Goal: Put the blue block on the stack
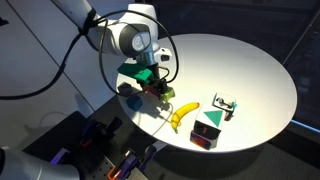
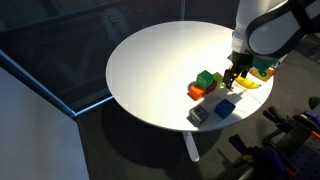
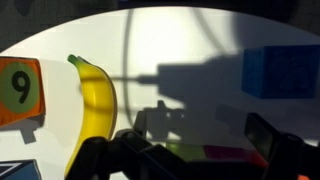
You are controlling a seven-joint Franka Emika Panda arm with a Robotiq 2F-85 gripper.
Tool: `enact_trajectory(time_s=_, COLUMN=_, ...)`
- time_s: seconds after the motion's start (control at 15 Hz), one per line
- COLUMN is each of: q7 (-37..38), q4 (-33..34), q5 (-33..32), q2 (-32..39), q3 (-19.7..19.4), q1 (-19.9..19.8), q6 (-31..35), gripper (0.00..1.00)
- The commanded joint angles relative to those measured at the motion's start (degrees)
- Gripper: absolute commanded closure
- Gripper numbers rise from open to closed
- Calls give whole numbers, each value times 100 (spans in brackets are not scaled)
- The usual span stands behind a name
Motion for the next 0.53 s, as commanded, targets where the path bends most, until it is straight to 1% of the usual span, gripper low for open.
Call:
enact_trajectory(time_s=0.0, q7=573, q4=-243, q5=-132, q2=-79, q3=73, q1=205, q6=580, gripper=0)
enact_trajectory(time_s=0.13, q7=1022, q4=-303, q5=-127, q2=-46, q3=47, q1=372, q6=768, gripper=0)
enact_trajectory(time_s=0.27, q7=1507, q4=-358, q5=-167, q2=-14, q3=-7, q1=543, q6=786, gripper=0)
enact_trajectory(time_s=0.47, q7=1755, q4=-490, q5=-155, q2=-36, q3=45, q1=689, q6=706, gripper=0)
